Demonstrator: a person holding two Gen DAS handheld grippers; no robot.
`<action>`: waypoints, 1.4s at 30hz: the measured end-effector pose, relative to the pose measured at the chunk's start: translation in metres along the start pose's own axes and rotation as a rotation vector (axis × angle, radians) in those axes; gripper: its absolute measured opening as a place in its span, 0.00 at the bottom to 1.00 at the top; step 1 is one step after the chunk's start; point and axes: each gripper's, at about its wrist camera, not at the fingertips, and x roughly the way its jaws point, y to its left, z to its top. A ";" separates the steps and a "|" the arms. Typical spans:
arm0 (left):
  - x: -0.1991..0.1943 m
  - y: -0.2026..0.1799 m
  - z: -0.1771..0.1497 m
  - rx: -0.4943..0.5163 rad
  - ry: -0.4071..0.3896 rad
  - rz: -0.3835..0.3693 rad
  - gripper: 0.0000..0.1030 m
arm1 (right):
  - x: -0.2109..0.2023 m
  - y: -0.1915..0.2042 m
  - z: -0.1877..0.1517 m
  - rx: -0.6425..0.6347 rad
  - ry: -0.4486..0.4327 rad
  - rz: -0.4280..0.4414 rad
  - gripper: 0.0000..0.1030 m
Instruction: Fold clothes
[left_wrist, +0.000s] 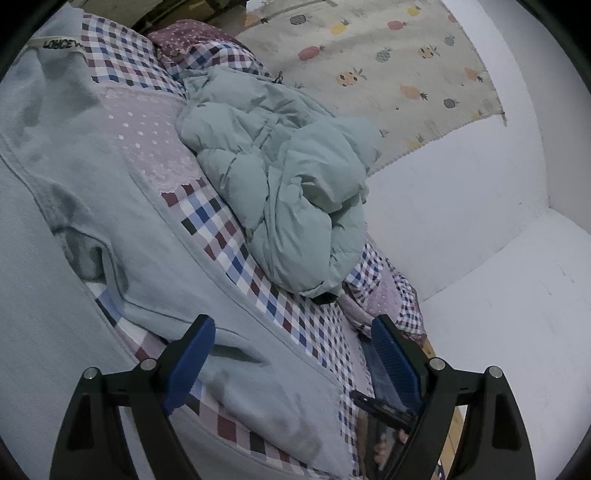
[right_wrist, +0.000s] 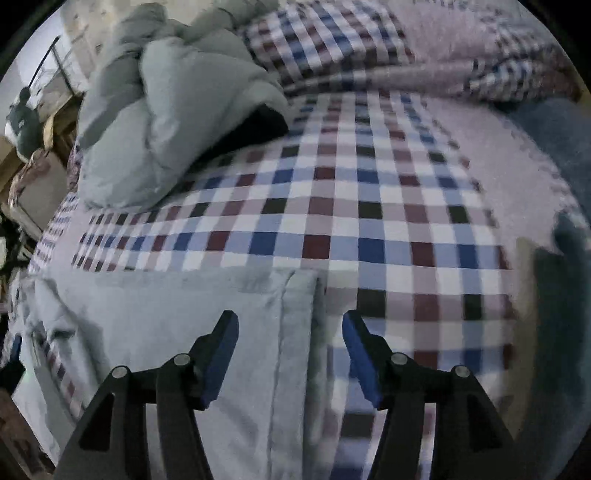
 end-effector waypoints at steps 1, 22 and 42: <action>0.000 0.000 0.000 0.002 -0.001 0.003 0.86 | 0.005 -0.002 0.002 -0.002 0.002 0.007 0.60; 0.004 0.012 0.005 -0.027 -0.010 0.007 0.86 | -0.027 0.048 0.079 -0.295 -0.261 -0.147 0.16; 0.013 0.013 0.008 -0.003 0.035 0.036 0.86 | 0.011 -0.008 0.073 0.070 -0.184 -0.251 0.61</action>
